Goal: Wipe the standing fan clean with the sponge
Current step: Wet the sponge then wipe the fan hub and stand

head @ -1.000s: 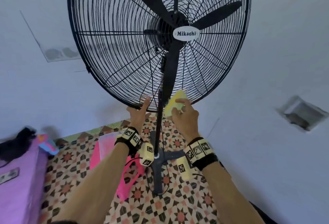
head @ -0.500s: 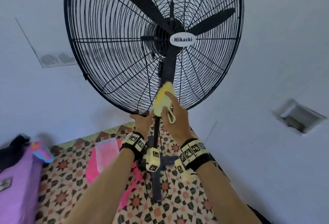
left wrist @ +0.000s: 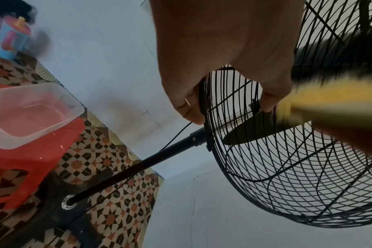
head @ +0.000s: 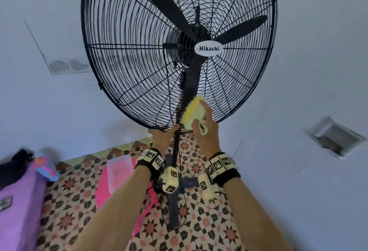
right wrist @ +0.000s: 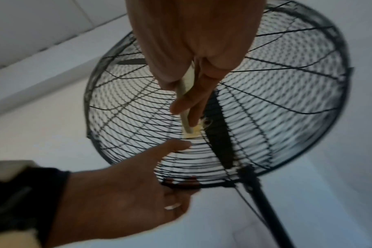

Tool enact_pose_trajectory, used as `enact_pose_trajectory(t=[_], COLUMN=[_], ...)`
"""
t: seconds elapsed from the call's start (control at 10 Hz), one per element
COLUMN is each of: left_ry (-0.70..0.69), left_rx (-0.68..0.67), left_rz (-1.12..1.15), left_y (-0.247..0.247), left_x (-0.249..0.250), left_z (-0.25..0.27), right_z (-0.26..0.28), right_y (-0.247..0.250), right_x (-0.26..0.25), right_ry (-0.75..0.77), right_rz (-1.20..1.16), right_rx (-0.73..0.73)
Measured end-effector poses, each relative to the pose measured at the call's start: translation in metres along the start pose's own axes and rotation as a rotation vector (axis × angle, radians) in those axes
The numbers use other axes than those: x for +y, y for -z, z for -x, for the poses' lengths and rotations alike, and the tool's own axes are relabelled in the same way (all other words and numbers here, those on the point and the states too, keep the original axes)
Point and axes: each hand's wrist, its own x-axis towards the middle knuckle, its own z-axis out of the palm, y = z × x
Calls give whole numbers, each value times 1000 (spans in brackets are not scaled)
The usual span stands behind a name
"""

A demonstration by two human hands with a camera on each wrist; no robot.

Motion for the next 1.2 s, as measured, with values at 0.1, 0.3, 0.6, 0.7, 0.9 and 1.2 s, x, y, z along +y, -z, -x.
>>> enact_pose_trajectory(t=[0.1,0.3,0.6,0.7,0.9,1.2], left_ry=[36,-19,154,189,48,63], left_rx=[-16,33,-31,-47,-76,-200], left_rz=[-36,-83,78,147,141,252], left_y=[0,-1,-9,-7,17,28], left_x=[3,3,14,14,23,30], left_z=[7,14,12,13,10,6], right_z=[-3,4,-10,-10,-10,-38], right_y=[16,-5,7,-8,16,-2], right_x=[15,-16,-16,-23,-5,-23], right_ry=[-76,65,-43,117,-150,-15], right_rz=[61,-10,9,48,51,28], right_rx=[82,-101,-12,-52,154,129])
